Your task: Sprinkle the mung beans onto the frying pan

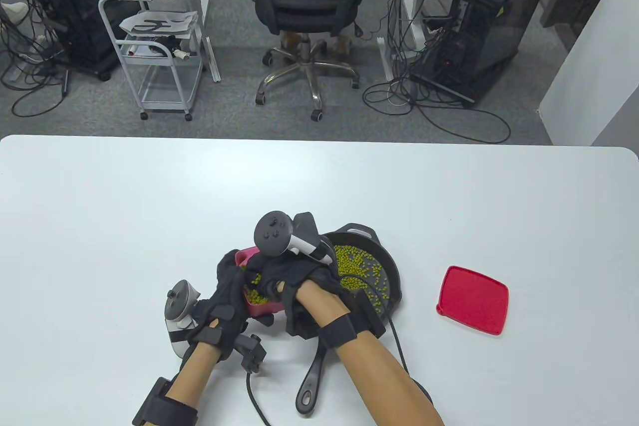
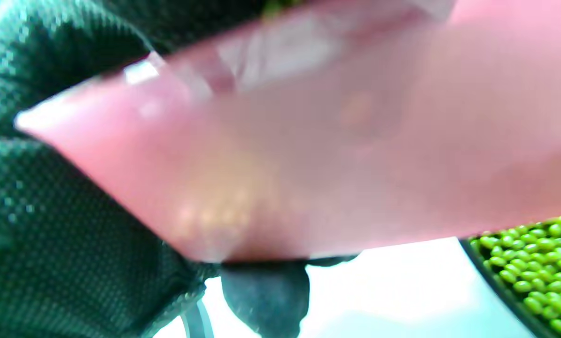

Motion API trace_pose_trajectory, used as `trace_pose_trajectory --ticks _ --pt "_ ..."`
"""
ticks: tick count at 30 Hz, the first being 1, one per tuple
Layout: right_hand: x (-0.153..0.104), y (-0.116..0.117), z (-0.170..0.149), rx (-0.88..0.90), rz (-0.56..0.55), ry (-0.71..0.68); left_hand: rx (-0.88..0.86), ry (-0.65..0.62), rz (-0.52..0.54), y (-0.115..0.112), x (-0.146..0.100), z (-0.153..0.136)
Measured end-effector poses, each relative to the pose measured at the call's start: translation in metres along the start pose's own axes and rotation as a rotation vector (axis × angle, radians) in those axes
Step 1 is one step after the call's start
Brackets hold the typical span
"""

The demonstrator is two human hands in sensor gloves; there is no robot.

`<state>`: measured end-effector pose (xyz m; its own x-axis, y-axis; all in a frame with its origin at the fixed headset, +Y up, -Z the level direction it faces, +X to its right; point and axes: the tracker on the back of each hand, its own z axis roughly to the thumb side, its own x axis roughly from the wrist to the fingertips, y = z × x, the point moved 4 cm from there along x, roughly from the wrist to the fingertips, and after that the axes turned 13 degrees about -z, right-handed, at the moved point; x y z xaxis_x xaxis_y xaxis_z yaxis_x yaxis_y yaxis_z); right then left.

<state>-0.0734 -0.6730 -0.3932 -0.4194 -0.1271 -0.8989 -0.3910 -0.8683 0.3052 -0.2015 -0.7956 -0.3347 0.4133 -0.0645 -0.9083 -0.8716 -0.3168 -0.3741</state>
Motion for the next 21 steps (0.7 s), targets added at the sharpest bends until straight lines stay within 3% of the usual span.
trace_pose_trajectory --ticks 8,12,21 --pt "-0.003 -0.045 -0.027 0.094 -0.110 0.055 0.004 0.015 0.012 0.008 -0.001 0.002" --pt "-0.002 -0.066 -0.056 0.126 -0.176 0.125 0.001 0.021 0.021 0.013 -0.002 0.002" --pt "0.011 -0.058 -0.125 0.012 -0.214 0.292 -0.012 0.016 0.033 0.019 -0.003 0.005"
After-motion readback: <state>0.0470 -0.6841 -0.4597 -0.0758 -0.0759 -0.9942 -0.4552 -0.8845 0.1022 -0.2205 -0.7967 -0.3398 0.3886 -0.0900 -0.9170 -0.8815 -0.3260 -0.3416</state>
